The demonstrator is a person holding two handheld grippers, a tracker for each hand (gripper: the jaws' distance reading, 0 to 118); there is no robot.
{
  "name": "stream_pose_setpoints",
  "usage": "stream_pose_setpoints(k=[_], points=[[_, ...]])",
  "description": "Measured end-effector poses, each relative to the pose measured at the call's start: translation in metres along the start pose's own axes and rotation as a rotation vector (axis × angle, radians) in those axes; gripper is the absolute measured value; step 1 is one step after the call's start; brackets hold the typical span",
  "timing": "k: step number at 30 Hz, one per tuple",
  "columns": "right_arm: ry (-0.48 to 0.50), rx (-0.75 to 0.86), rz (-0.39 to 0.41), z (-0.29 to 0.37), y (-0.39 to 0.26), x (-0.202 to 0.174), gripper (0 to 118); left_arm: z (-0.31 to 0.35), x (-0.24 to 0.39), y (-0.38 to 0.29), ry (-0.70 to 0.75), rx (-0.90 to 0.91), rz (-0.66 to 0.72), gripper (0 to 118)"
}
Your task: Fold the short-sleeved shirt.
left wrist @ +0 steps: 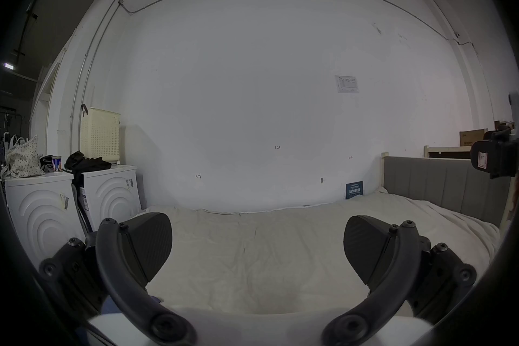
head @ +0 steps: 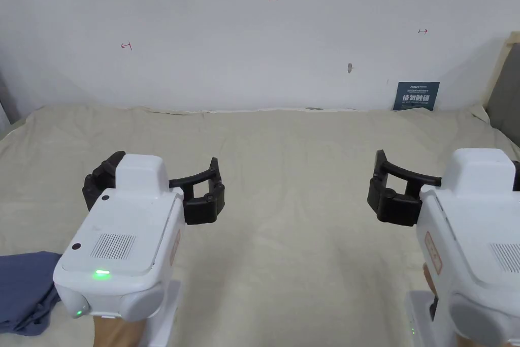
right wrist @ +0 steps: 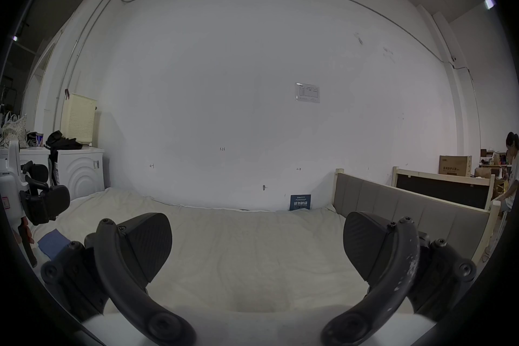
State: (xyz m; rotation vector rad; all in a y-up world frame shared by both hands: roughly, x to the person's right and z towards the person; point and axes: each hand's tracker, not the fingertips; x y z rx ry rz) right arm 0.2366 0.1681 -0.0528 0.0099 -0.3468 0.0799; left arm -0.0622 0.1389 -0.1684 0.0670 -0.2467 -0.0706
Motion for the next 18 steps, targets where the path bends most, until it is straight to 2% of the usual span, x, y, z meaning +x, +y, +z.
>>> stream_pose_setpoints(k=[10, 14, 18], points=[[0.009, -0.024, -0.010, -0.003, 0.001, 0.000, 118, -0.002, -0.001, -0.002, 0.000, -0.007, 0.000, 118], [-0.018, -0.066, -0.030, -0.005, 0.002, -0.003, 118, -0.003, -0.001, -0.002, -0.005, -0.012, 0.002, 118], [-0.050, -0.248, -0.099, -0.013, 0.009, -0.004, 118, -0.004, -0.002, -0.003, -0.007, -0.017, 0.012, 118]])
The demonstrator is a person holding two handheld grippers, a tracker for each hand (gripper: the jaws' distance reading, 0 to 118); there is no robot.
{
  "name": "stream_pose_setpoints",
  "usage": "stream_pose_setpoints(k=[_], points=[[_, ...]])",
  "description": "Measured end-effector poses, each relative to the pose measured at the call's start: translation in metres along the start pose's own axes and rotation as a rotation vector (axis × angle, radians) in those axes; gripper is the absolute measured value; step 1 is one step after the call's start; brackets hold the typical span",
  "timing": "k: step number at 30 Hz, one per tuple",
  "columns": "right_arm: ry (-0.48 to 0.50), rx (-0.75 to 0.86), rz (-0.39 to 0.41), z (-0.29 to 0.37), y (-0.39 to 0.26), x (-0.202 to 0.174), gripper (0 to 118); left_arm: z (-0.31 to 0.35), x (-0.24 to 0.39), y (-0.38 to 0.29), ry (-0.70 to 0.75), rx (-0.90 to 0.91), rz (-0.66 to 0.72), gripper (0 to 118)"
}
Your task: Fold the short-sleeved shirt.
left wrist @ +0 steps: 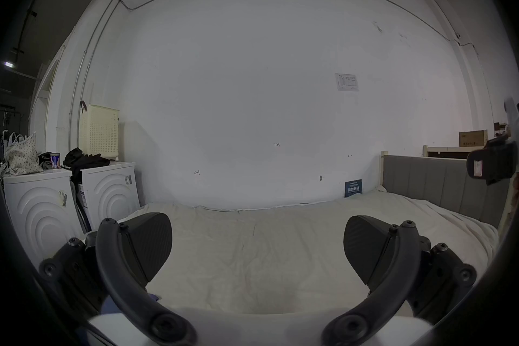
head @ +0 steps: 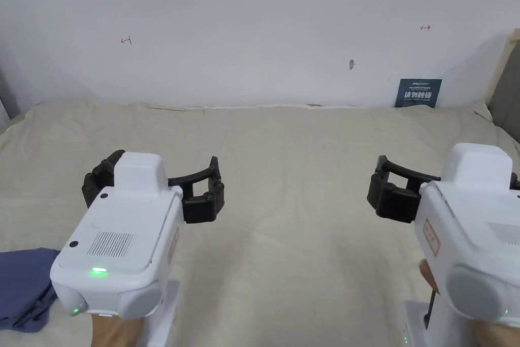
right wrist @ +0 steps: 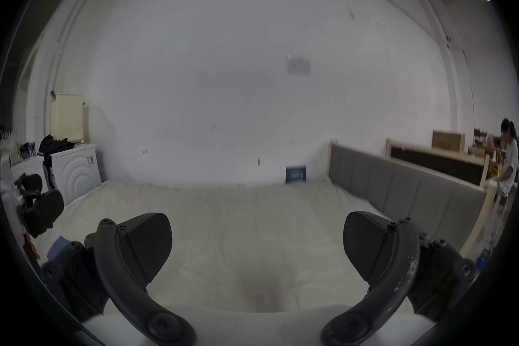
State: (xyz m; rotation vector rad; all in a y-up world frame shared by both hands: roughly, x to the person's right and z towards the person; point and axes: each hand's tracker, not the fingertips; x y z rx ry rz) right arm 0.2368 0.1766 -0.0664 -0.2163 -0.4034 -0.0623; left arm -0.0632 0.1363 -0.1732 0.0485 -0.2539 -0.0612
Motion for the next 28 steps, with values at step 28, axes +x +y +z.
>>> stream_pose_setpoints(k=[28], points=[[-0.001, -0.187, -0.163, -0.011, 0.020, 0.004, 118, -0.001, -0.001, 0.001, -0.010, 0.005, 0.020, 118]])
